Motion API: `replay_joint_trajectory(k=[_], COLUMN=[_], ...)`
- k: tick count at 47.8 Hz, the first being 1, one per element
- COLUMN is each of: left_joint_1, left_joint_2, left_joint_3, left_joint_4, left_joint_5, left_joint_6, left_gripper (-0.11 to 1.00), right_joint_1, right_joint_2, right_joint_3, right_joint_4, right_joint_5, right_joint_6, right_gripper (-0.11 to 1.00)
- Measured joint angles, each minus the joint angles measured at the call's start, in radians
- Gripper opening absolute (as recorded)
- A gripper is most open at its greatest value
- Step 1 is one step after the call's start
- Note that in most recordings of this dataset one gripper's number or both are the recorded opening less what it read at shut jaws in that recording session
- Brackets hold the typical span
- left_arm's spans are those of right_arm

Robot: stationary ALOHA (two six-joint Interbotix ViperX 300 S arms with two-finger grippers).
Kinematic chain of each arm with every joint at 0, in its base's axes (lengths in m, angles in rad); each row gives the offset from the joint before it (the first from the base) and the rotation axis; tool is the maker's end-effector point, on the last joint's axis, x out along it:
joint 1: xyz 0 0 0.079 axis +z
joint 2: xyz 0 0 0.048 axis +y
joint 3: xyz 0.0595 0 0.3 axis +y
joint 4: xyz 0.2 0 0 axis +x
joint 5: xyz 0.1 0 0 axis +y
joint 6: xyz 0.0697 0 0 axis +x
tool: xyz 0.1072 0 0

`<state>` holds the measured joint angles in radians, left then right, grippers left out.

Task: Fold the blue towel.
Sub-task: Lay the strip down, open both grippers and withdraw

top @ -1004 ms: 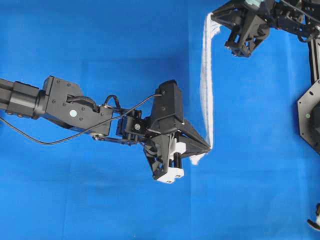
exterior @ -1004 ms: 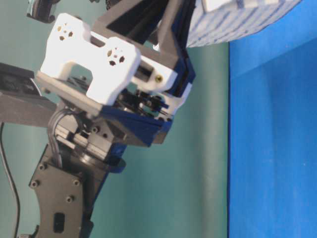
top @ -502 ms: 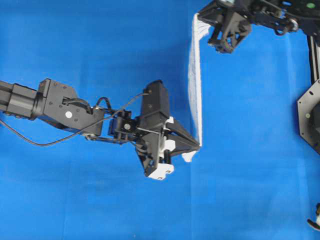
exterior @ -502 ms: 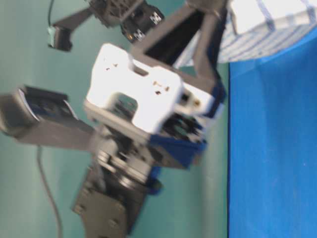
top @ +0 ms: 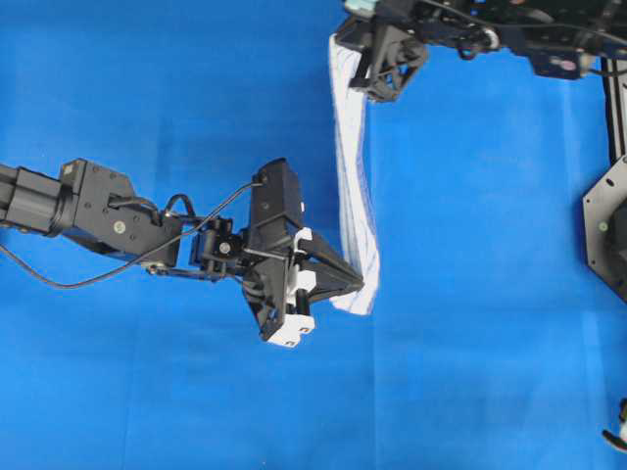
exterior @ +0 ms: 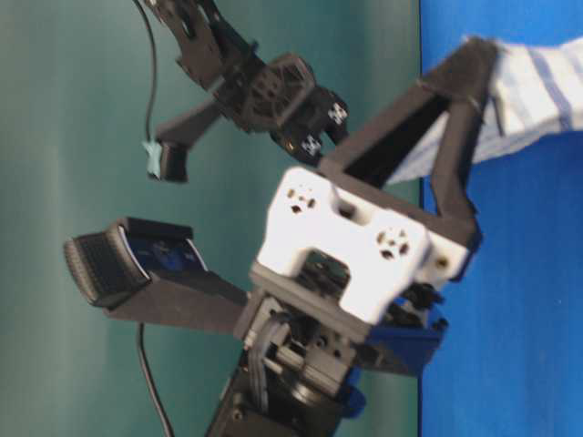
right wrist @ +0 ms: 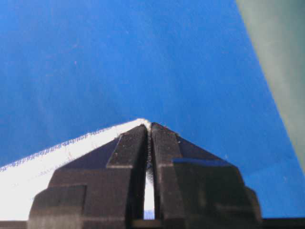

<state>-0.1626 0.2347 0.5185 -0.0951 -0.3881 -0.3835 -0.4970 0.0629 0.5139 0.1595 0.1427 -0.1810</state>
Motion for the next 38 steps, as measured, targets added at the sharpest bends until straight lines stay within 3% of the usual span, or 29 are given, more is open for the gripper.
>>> replay_joint_trajectory(k=[10,26,31,38], left_joint_1=[0.0,-0.018,-0.018,-0.017], left_joint_2=[-0.018,-0.023,-0.023,-0.032], left_joint_3=[0.04,0.064,0.074,0.087], left_joint_4=[-0.025,-0.032,-0.032,-0.032], left_joint_5=[-0.002,-0.002,-0.002,-0.002], left_joint_6=[0.0,0.002,0.002,0.002], left_gripper=[0.03,0.39,0.45,0.44], right_joint_1=[0.005,0.018,0.029,0.038], right_joint_2=[0.051,0.106,0.124,0.13], right_joint_3=[-0.043,-0.097,-0.114,-0.121], right_joint_4=[0.0,-0.002,-0.002,-0.002], right_joint_5=[0.0,-0.002,-0.002,-0.003], right_joint_6=[-0.003,-0.008,-0.02,-0.044], right_gripper=[0.03,0.06,0.27,0.71])
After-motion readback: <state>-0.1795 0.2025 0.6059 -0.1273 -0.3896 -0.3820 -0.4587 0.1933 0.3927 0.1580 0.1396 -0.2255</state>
